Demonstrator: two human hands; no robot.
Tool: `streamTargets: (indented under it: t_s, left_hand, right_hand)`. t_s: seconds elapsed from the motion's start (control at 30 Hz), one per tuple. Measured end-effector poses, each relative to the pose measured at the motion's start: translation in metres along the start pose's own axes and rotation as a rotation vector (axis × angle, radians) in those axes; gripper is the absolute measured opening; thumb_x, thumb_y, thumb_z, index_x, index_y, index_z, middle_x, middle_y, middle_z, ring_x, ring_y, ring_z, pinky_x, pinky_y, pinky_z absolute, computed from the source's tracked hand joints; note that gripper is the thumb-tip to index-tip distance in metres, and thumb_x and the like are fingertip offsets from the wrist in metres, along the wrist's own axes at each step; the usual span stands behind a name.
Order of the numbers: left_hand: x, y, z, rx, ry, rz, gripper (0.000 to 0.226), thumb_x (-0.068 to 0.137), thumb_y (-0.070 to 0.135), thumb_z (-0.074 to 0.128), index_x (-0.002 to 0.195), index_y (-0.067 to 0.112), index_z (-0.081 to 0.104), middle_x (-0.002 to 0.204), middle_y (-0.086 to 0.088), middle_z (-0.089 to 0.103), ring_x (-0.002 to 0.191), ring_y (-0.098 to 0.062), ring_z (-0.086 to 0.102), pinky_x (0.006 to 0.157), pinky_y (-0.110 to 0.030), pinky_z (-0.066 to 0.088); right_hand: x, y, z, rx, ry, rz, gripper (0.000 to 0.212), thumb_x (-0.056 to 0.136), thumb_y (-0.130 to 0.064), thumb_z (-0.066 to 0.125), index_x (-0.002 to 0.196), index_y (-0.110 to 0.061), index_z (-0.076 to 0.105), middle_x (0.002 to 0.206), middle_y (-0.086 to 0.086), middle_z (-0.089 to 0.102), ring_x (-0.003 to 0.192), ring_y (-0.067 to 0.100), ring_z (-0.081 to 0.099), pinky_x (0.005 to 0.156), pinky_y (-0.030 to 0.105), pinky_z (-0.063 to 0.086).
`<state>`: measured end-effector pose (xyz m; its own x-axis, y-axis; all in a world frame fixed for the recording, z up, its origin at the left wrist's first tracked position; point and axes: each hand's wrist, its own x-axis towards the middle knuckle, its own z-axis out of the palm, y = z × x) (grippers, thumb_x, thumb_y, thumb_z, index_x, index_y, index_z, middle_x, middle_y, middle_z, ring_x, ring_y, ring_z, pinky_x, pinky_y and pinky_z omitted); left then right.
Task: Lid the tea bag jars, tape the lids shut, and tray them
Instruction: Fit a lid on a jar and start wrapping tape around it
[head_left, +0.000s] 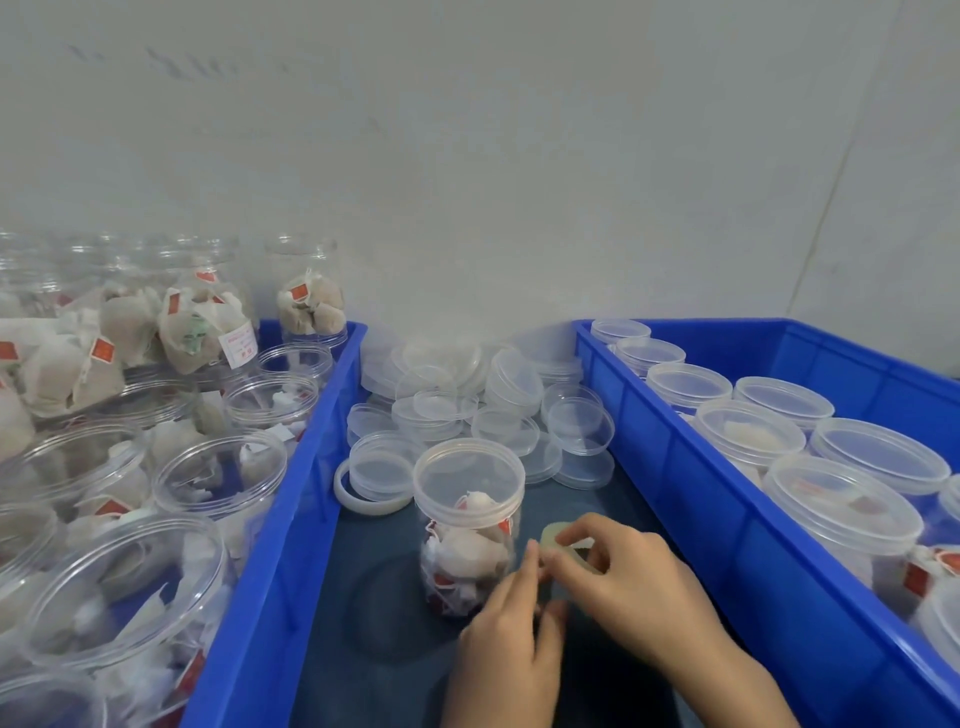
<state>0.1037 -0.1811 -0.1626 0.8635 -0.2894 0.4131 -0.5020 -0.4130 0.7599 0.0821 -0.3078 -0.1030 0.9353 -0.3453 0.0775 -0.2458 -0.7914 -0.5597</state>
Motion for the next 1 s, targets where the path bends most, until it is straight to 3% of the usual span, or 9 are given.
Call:
streamTargets:
  t_s: [0.07, 0.13, 0.2, 0.3, 0.53, 0.63, 0.7, 0.87, 1.0]
  left_hand:
    - [0.0038, -0.0012, -0.0008, -0.092, 0.010, -0.076, 0.043, 0.087, 0.018, 0.063, 0.129, 0.025, 0.056, 0.117, 0.017, 0.062, 0.104, 0.005, 0.055, 0.086, -0.006, 0.038]
    - [0.0052, 0.0001, -0.0045, -0.167, 0.042, -0.109, 0.027, 0.081, 0.012, 0.071, 0.105, 0.025, 0.074, 0.089, 0.026, 0.065, 0.087, 0.007, 0.060, 0.076, -0.007, 0.045]
    - [0.0045, 0.0005, -0.0058, -0.159, 0.031, -0.094, 0.025, 0.077, 0.012, 0.074, 0.086, 0.035, 0.071, 0.069, 0.033, 0.061, 0.079, 0.009, 0.059, 0.067, -0.006, 0.045]
    - [0.0042, 0.0015, -0.0060, -0.136, 0.037, -0.066, 0.047, 0.074, 0.015, 0.076, 0.096, 0.051, 0.053, 0.075, 0.042, 0.057, 0.075, 0.006, 0.060, 0.067, -0.012, 0.047]
    - [0.0055, 0.0048, -0.0083, -0.097, 0.022, -0.114, 0.044, 0.077, 0.019, 0.073, 0.094, 0.053, 0.049, 0.072, 0.045, 0.052, 0.072, 0.009, 0.055, 0.063, -0.009, 0.040]
    - [0.0044, 0.0042, -0.0086, -0.072, -0.011, -0.132, 0.015, 0.078, 0.020, 0.071, 0.076, 0.033, 0.062, 0.069, 0.042, 0.053, 0.068, 0.009, 0.053, 0.062, -0.012, 0.038]
    - [0.0017, 0.0049, -0.0080, -0.066, -0.013, -0.148, 0.024, 0.079, 0.021, 0.070, 0.064, 0.036, 0.057, 0.071, 0.041, 0.054, 0.068, 0.008, 0.054, 0.060, -0.008, 0.038]
    - [0.0017, 0.0047, -0.0077, -0.051, -0.038, -0.189, 0.029, 0.082, 0.024, 0.068, 0.066, 0.040, 0.050, 0.058, 0.004, 0.054, 0.060, -0.004, 0.056, 0.064, -0.016, 0.044]
    - [0.0030, 0.0055, -0.0085, -0.027, -0.102, -0.203, 0.019, 0.088, 0.029, 0.058, 0.074, 0.035, 0.048, 0.061, 0.005, 0.049, 0.066, -0.006, 0.056, 0.067, -0.019, 0.045]
  right_hand:
    - [0.0007, 0.0010, -0.0023, 0.032, -0.020, -0.009, 0.038, 0.077, -0.070, 0.034, 0.078, -0.041, 0.058, 0.075, -0.013, 0.062, 0.074, 0.003, 0.058, 0.066, 0.028, 0.050]
    - [0.0012, 0.0008, -0.0023, 0.031, -0.019, -0.007, 0.039, 0.081, -0.067, 0.031, 0.075, -0.038, 0.056, 0.073, -0.013, 0.059, 0.071, 0.004, 0.056, 0.065, 0.028, 0.049]
    - [0.0022, 0.0003, -0.0012, 0.014, -0.031, -0.009, 0.035, 0.084, -0.065, 0.033, 0.082, -0.039, 0.057, 0.076, -0.014, 0.060, 0.073, 0.003, 0.057, 0.067, 0.028, 0.052]
    - [0.0029, 0.0003, 0.0009, 0.001, -0.046, -0.018, 0.028, 0.085, -0.064, 0.037, 0.087, -0.042, 0.056, 0.079, -0.016, 0.061, 0.074, 0.001, 0.059, 0.068, 0.027, 0.054]
    - [0.0033, 0.0005, 0.0035, -0.008, -0.054, -0.033, 0.027, 0.086, -0.062, 0.040, 0.090, -0.042, 0.057, 0.079, -0.016, 0.062, 0.072, 0.000, 0.058, 0.064, 0.022, 0.051]
    - [0.0030, -0.0010, 0.0039, 0.000, -0.062, -0.030, 0.024, 0.088, -0.060, 0.041, 0.090, -0.042, 0.056, 0.078, -0.015, 0.062, 0.071, 0.001, 0.059, 0.067, 0.024, 0.053]
    - [0.0027, -0.0018, 0.0038, 0.008, -0.064, -0.031, 0.026, 0.088, -0.058, 0.042, 0.092, -0.039, 0.059, 0.077, -0.013, 0.064, 0.071, 0.002, 0.060, 0.070, 0.027, 0.054]
    - [0.0012, -0.0031, 0.0034, -0.006, -0.074, -0.054, 0.023, 0.090, -0.056, 0.042, 0.096, -0.040, 0.057, 0.080, -0.015, 0.063, 0.074, 0.000, 0.059, 0.072, 0.025, 0.054]
    - [-0.0001, -0.0044, 0.0022, -0.020, -0.066, -0.067, 0.020, 0.090, -0.056, 0.041, 0.095, -0.042, 0.056, 0.078, -0.018, 0.061, 0.073, -0.003, 0.057, 0.062, 0.016, 0.047]
